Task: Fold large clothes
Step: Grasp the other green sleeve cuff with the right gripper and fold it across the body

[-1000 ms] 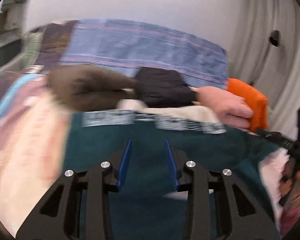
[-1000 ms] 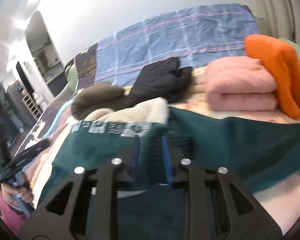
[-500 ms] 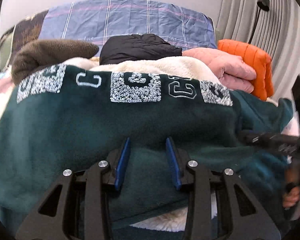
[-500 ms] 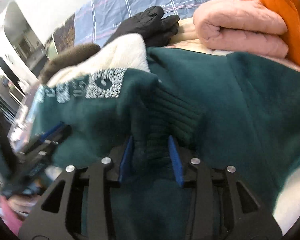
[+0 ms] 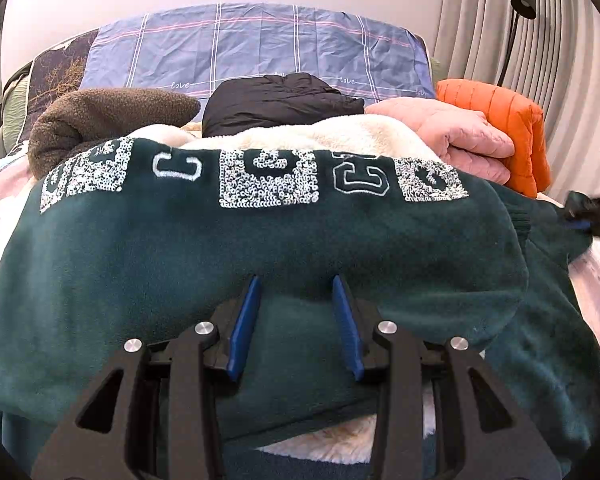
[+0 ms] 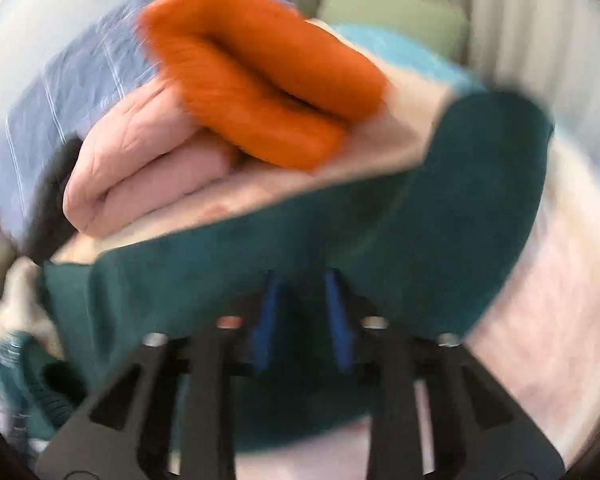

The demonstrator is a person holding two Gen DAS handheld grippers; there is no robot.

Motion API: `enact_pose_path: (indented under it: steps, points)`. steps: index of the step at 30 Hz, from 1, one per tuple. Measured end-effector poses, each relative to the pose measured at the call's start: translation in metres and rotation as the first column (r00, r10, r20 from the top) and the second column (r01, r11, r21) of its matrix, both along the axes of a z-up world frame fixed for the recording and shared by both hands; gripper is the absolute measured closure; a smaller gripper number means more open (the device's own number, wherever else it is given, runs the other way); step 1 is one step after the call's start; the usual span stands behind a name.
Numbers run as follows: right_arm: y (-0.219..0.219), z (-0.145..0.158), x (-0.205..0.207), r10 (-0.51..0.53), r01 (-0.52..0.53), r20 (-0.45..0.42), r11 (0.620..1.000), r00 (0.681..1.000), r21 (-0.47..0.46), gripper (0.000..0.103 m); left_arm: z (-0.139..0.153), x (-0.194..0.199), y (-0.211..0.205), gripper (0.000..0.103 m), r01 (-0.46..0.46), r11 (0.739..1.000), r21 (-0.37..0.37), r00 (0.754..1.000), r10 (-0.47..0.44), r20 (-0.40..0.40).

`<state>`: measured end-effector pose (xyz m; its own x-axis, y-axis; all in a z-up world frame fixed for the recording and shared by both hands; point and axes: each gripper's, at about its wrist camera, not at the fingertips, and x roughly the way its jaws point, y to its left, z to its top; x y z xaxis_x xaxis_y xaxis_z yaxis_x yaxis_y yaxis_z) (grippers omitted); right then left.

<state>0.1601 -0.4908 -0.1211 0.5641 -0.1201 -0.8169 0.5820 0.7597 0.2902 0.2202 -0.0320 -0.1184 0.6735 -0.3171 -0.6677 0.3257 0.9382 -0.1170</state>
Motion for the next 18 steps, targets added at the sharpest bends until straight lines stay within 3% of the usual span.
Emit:
enact_pose_path:
  steps: [2, 6, 8, 9, 10, 12, 14, 18]
  points:
    - [-0.019, -0.007, -0.034, -0.024, 0.021, 0.034, 0.997, 0.999, 0.079, 0.103, 0.0, 0.0, 0.0, 0.063, 0.0, 1.0, 0.0, 1.0, 0.0, -0.001]
    - [-0.038, -0.007, -0.098, -0.062, 0.031, 0.132, 0.974, 0.989, 0.223, 0.102, 0.0, -0.001, 0.0, 0.063, -0.001, 1.0, 0.001, 1.0, 0.001, 0.0]
    - [-0.043, 0.0, -0.112, -0.099, 0.069, 0.129, 0.973, 0.987, 0.219, 0.082, 0.0, -0.001, 0.0, 0.063, -0.001, 1.0, 0.0, 1.0, 0.001, 0.001]
    - [-0.05, 0.005, -0.123, -0.137, 0.11, 0.137, 0.976, 0.981, 0.189, 0.052, 0.0, -0.001, 0.0, 0.063, -0.001, 1.0, 0.0, 1.0, 0.001, 0.001]
    - [-0.057, 0.01, -0.132, -0.164, 0.135, 0.169, 0.977, 0.972, 0.167, 0.045, 0.001, -0.001, 0.0, 0.063, -0.001, 1.0, 0.001, 1.0, 0.001, 0.002]
    - [-0.077, 0.017, -0.143, -0.21, 0.177, 0.219, 0.971, 0.953, 0.16, 0.045, 0.001, -0.001, 0.0, 0.062, -0.002, 1.0, 0.001, 1.0, 0.002, 0.002]
    - [-0.108, 0.015, -0.149, -0.29, 0.233, 0.264, 0.946, 0.92, 0.226, 0.04, 0.001, -0.001, 0.0, 0.062, -0.002, 1.0, 0.0, 1.0, 0.002, 0.001]
    - [-0.182, -0.02, -0.151, -0.477, 0.273, 0.295, 0.802, 0.828, 0.531, 0.033, 0.001, -0.001, 0.0, 0.062, -0.002, 1.0, 0.0, 1.0, 0.002, 0.002]
